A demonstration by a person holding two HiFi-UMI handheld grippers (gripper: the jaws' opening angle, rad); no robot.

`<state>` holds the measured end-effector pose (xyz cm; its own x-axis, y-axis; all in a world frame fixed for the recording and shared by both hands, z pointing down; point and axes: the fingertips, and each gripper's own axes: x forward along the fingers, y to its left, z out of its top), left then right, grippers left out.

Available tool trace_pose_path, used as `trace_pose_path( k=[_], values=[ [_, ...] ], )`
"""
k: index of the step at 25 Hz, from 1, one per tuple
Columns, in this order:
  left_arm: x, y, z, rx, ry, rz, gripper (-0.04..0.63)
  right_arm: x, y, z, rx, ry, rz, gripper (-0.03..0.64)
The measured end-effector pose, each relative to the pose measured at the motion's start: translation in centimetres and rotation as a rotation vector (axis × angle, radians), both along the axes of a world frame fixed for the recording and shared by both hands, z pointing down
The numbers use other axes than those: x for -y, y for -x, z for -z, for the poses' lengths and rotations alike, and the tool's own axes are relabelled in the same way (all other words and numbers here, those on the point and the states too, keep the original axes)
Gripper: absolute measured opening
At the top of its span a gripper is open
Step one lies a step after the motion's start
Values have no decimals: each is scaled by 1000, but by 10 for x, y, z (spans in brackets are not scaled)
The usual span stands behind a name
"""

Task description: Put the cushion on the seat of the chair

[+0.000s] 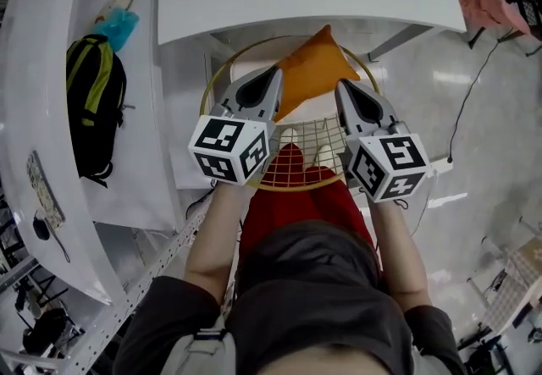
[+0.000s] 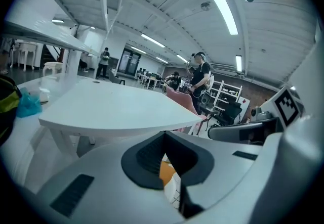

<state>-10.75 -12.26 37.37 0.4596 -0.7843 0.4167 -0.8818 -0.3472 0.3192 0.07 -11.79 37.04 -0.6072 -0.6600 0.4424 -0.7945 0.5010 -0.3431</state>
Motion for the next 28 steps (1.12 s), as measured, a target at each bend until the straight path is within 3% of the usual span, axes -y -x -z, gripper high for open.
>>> trace_pose_path(
  k=[28],
  values=[
    [-57,-37,105,56,-213,116,9,-37,-34,112,111,-240,76,15]
  ],
)
